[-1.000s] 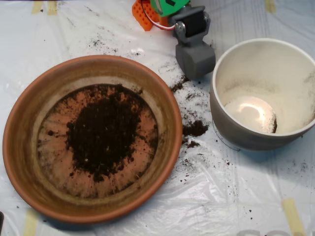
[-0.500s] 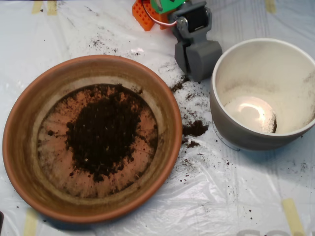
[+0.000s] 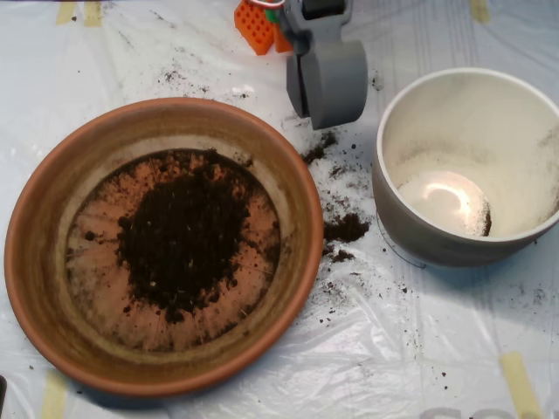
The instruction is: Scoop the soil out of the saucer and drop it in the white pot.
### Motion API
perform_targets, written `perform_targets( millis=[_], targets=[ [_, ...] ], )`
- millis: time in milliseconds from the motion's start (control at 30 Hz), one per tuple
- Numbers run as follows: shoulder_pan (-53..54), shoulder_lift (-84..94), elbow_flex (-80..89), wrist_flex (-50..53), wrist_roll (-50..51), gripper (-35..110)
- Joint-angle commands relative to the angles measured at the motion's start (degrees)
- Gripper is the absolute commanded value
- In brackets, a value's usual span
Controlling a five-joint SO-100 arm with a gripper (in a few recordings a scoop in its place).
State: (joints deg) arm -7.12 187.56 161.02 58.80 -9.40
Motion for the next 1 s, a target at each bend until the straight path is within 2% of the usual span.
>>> perform_targets(
  millis=[0, 333, 500, 633, 833, 967],
  targets=[
    [2.02, 1.41, -7.38, 0.44, 0.09, 15],
    [14.33, -18.11, -19.25, -1.32, 4.39, 24],
    [22.94, -21.80, -17.31, -5.36, -0.53, 28],
    [23.47, -29.79, -17.93, -6.86, -3.87, 31],
    [24.08, -51.77, -26.72, -5.98, -0.53, 33],
    [25.31, -58.97, -29.09, -6.59, 1.14, 33]
  ],
)
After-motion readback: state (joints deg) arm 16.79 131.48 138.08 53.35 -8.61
